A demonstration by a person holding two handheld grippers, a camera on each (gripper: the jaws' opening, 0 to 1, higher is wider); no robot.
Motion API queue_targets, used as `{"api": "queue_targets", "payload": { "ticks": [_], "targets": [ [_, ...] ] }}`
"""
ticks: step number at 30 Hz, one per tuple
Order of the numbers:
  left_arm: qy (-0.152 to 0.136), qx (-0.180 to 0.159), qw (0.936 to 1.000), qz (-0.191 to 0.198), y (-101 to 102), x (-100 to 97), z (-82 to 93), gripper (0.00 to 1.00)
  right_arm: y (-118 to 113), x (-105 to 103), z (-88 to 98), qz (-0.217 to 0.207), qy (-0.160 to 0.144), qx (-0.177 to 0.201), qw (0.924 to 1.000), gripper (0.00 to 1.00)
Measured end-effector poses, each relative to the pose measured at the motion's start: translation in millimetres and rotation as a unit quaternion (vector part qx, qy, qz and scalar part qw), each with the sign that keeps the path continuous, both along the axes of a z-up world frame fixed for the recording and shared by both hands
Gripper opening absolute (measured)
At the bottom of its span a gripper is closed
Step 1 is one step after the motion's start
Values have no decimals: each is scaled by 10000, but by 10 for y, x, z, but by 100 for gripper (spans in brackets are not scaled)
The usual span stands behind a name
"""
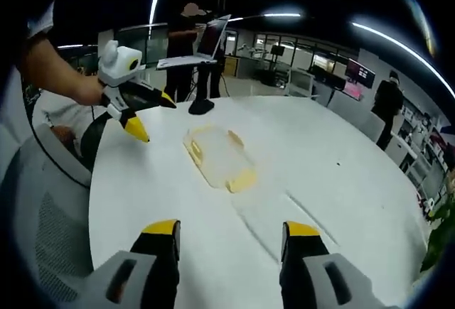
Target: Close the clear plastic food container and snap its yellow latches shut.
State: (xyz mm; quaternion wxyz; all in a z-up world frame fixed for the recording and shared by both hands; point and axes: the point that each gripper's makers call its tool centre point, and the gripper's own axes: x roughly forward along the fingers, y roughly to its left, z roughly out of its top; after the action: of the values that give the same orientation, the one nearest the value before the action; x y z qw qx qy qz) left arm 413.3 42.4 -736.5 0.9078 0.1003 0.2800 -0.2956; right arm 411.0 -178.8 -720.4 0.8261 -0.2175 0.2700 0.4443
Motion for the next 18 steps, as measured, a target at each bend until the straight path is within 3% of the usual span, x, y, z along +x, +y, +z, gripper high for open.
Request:
{"api": "queue_targets", "payload": {
  "ticks": [18],
  "targets": [
    [33, 322, 9987, -399, 135, 274, -49, 79, 275, 314, -42, 504, -24, -240, 9984, 54]
  ]
}}
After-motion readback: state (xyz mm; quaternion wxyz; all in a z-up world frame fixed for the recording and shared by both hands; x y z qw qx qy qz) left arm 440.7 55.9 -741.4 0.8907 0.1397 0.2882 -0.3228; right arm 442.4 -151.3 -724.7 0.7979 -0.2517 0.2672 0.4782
